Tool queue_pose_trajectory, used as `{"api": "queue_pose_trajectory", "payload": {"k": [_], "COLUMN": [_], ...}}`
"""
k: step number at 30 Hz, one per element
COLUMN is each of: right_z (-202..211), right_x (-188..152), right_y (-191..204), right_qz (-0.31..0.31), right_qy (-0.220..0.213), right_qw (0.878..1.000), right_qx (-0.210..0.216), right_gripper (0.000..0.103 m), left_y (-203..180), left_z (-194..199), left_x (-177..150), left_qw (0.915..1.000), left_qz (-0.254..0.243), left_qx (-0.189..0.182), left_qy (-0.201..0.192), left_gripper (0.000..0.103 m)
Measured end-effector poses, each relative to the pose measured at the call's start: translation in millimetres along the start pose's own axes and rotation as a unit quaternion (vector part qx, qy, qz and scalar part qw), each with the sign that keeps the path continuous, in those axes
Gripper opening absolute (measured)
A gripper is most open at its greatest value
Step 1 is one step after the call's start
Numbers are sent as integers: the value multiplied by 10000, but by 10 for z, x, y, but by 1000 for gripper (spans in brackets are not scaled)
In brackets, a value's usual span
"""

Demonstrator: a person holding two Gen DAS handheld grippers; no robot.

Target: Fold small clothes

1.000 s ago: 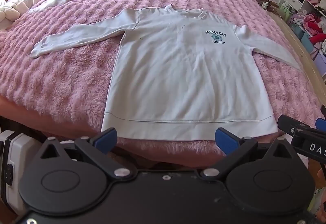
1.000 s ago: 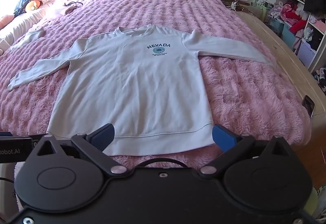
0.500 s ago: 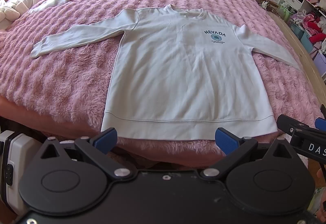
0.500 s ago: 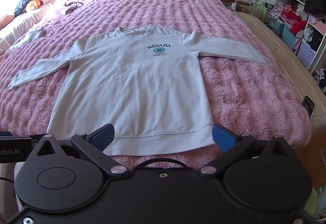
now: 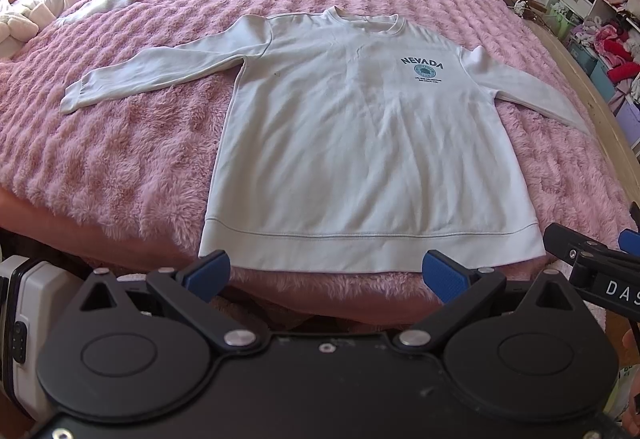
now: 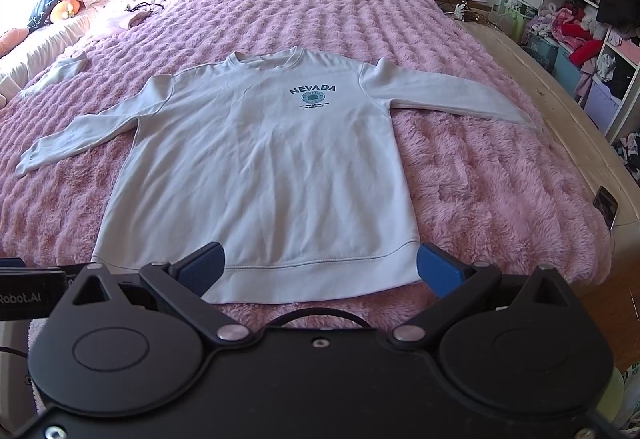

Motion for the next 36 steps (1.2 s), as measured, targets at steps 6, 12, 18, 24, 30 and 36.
{"api": "queue_pose_trajectory", "payload": {"k": [6,12,18,24,30,36], "right_z": [3,4,7,3,2,2], "right_x": [0,3,7,4,4,9], "right_y": [1,0,4,3,6,11], "right_qz": [-2,-1,3,-3,-1,-3], "right_qy": [4,3,3,6,6,13], "right_qw": [10000,10000,10000,10000,10000,10000], "right_qx": [1,-8,-1,-2,0,1], "right_gripper": [103,103,103,103,103,103], "left_y": [4,14,26,31,31,33], "left_z": [-2,-16,-22,-22,-22,-22], "left_x": [-14,-11,-2,-2,-6,-6], "left_qw": [10000,10000,10000,10000,10000,10000], "left_qz": [-27,-5,6,-6,-3,-4], "left_qx": [-2,28,37,36,42,41], "left_qy": [2,17,16,18,17,21], "left_gripper": [103,103,103,103,103,103]}}
Point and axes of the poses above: each gripper's, at about its wrist camera, not at the fingertips, and z roughly against the way its jaws point, y to its left, x to its top, the point moved 8 cm from there along -z, roughly the way its jaws point, and after that the axes turned 15 degrees about z, right-handed, at the moved point
